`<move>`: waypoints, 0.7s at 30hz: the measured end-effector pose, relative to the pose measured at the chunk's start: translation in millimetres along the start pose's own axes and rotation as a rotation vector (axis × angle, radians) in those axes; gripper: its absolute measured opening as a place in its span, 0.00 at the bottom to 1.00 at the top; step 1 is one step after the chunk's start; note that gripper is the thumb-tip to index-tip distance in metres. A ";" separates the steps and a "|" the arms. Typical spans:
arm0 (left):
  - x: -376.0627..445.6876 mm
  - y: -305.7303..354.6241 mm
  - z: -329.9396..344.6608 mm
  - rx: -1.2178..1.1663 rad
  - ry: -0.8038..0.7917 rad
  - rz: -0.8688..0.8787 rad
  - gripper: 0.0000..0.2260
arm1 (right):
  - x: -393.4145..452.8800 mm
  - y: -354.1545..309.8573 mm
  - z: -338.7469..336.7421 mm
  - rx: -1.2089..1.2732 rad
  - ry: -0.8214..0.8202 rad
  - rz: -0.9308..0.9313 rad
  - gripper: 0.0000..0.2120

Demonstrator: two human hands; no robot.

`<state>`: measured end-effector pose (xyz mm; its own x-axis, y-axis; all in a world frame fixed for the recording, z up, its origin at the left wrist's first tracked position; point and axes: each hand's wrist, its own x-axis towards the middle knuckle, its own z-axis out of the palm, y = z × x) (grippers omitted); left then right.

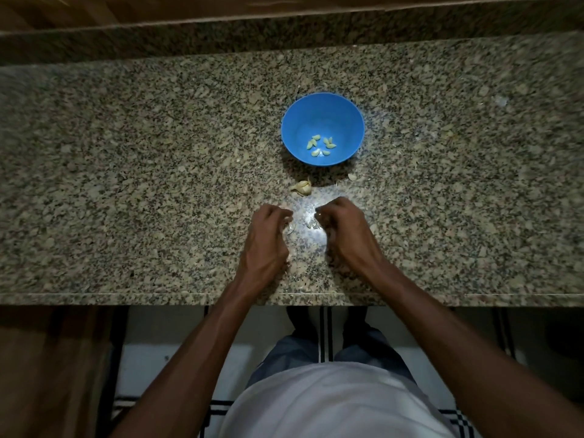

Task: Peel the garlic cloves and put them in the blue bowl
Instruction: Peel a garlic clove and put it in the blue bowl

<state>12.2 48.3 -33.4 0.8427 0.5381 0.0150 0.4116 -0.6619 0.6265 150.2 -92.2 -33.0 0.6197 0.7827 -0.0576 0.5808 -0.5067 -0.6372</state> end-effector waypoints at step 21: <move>6.4 -6.6 1.0 -0.067 0.056 -0.060 0.20 | -5.4 -0.2 -3.9 -0.160 0.012 -0.126 0.10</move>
<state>15.2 55.5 -38.2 0.7956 0.6056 0.0186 0.4350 -0.5923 0.6782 148.7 -97.8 -29.5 0.5423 0.8399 0.0243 0.7299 -0.4566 -0.5086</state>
